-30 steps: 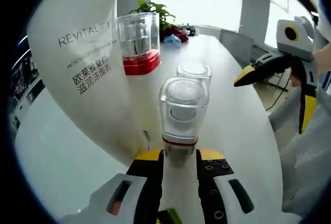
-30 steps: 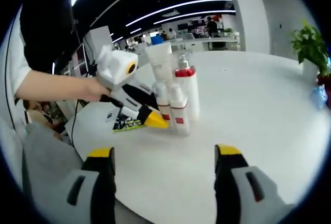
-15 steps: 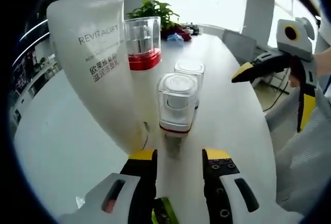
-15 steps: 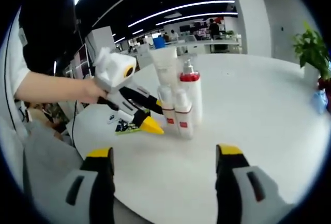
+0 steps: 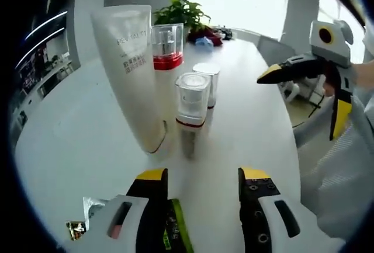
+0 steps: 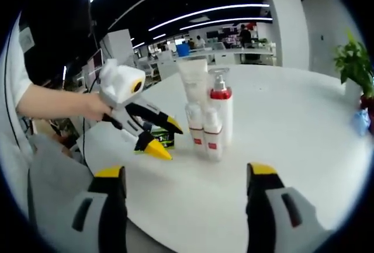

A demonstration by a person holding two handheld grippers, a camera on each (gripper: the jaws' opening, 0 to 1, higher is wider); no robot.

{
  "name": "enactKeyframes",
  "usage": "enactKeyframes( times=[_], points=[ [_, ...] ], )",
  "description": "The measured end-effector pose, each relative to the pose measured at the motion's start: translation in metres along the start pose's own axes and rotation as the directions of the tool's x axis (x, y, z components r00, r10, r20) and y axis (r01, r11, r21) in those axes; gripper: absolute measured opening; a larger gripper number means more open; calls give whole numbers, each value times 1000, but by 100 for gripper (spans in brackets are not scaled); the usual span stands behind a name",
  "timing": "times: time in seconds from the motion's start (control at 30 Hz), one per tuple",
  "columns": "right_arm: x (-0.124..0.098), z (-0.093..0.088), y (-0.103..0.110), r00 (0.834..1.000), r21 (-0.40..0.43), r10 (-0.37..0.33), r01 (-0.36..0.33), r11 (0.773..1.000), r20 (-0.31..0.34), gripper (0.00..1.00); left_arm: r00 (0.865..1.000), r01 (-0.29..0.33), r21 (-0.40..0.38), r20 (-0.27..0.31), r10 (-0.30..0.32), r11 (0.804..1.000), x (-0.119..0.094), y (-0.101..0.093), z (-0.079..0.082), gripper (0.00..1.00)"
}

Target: Arrange the skincare products in the storage area until every visible bottle or jar stands upright without overlapping.

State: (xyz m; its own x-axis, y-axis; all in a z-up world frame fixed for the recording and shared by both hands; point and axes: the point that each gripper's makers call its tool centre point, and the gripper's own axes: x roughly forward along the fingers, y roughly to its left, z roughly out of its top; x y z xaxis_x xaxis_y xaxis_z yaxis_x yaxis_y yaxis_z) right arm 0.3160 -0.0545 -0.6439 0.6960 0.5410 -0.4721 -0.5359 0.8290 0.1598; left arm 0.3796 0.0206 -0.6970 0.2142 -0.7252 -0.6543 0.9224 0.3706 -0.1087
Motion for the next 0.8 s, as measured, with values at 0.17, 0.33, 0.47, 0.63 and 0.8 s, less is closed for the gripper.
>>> enactKeyframes(
  times=[0.17, 0.33, 0.47, 0.63, 0.8],
  points=[
    [-1, 3, 4, 1000, -10, 7, -7, 1000, 5, 88, 1000, -19, -27, -17, 18, 999, -12, -2, -10, 52],
    [-2, 4, 9, 1000, -20, 14, -14, 1000, 7, 89, 999, -44, -69, -19, 43, 997, -24, -5, -19, 59],
    [-3, 4, 13, 1000, -28, 20, -19, 999, 3, 90, 998, -62, -93, -15, 61, 994, -32, -8, -25, 62],
    [-6, 5, 15, 1000, -39, 25, -25, 999, 3, 92, 996, -88, -137, 4, 90, 987, -44, -12, -31, 65],
    [-11, 5, 18, 1000, -55, 29, -29, 998, 3, 93, 993, -112, -179, 19, 118, 977, -56, -15, -36, 73]
  ],
)
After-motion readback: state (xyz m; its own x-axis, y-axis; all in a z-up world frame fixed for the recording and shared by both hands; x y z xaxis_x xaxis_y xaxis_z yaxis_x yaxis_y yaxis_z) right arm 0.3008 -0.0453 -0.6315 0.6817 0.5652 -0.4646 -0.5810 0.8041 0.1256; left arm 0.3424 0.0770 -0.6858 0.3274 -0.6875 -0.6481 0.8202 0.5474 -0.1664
